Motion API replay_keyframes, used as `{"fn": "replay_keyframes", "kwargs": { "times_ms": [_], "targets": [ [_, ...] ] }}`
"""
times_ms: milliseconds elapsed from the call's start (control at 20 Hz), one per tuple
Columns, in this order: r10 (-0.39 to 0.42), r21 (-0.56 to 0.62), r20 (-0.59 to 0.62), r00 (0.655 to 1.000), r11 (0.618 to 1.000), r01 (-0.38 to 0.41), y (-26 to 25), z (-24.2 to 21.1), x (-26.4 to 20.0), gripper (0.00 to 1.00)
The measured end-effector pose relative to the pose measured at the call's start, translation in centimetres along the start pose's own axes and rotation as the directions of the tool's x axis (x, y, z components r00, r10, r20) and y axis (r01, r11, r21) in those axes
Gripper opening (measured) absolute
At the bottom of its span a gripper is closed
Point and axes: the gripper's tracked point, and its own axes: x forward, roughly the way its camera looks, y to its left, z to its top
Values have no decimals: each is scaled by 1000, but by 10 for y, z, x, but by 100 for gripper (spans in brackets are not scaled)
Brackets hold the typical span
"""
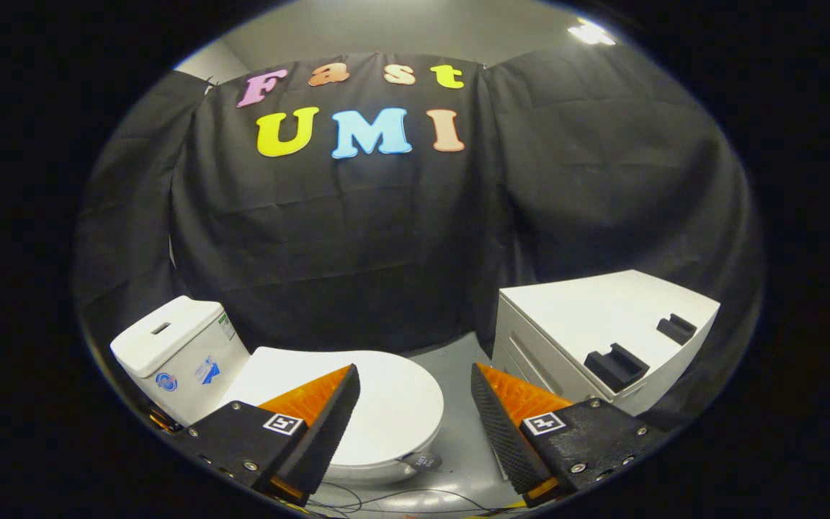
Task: Open the toilet lid.
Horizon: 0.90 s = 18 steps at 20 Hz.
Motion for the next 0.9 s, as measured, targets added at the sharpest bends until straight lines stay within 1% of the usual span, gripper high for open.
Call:
{"fn": "replay_keyframes", "kwargs": {
  "times_ms": [50, 100, 150, 250, 400, 600, 900],
  "targets": [
    [15, 33, -10, 1000, 999, -15, 3, -4, -1, 95],
    [47, 72, -3, 999, 996, -47, 9, -5, -1, 95],
    [55, 108, -3, 999, 993, -54, 11, -5, 1, 95],
    [40, 147, -29, 999, 988, -35, 7, -21, 7, 96],
    [44, 177, -92, 995, 984, -27, 8, -45, 14, 96],
    [48, 243, -178, 983, 970, -4, 3, -81, 17, 96],
    [33, 312, -279, 960, 948, 58, -7, -128, 21, 96]
  ]
}}
